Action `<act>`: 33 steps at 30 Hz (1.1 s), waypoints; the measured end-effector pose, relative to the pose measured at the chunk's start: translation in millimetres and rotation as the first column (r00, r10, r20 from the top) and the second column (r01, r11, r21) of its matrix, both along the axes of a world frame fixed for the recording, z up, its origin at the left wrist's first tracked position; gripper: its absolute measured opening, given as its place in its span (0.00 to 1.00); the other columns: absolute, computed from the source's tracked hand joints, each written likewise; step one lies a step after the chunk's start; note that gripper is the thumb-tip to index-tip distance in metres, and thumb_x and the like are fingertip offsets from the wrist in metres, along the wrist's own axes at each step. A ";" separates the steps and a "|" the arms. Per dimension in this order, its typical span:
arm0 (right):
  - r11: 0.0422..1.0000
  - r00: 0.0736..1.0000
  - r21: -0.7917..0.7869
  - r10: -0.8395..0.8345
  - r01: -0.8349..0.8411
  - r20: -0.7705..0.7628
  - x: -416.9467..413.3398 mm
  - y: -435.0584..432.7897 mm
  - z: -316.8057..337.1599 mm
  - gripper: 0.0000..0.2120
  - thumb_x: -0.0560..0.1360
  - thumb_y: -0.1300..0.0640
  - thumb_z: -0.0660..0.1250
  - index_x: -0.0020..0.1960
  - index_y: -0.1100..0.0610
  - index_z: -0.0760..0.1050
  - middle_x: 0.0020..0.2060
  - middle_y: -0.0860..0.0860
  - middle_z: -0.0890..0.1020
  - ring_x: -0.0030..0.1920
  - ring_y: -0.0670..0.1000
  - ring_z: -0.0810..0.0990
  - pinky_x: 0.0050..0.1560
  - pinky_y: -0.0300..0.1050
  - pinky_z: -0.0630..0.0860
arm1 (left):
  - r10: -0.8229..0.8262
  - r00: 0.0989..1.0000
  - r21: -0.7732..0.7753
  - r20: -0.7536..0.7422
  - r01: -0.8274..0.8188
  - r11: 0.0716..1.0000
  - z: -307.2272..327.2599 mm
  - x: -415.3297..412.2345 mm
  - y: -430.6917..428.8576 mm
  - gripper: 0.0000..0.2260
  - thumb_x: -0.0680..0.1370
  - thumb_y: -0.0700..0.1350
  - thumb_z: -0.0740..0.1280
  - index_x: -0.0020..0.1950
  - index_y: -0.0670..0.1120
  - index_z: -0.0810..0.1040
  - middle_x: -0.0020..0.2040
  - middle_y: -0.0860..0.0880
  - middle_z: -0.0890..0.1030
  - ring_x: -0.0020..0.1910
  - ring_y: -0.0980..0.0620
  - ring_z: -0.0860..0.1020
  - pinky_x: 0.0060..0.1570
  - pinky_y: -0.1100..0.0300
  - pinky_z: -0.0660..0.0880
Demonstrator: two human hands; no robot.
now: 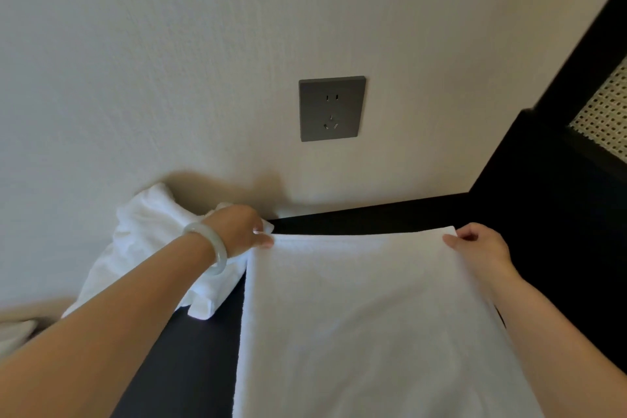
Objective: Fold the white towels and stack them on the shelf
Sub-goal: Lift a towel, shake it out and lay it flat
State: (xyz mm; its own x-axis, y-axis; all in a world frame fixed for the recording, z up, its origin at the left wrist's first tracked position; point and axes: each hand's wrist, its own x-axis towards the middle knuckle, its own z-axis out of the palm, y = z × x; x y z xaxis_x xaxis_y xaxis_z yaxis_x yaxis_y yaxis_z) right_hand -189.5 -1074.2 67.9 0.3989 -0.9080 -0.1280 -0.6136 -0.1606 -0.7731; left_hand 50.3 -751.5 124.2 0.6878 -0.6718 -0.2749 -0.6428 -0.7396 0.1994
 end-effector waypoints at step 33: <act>0.792 0.689 -0.283 0.226 -0.541 -0.689 -117.2 114.8 7.5 0.35 0.80 0.36 0.37 0.80 0.55 0.36 0.80 0.51 0.41 0.80 0.51 0.38 0.78 0.55 0.36 | 0.022 0.990 -0.035 0.142 -0.017 0.999 -61.8 -215.3 24.3 0.28 0.79 0.65 0.34 0.75 0.57 0.28 0.77 0.53 0.28 0.75 0.49 0.28 0.73 0.42 0.30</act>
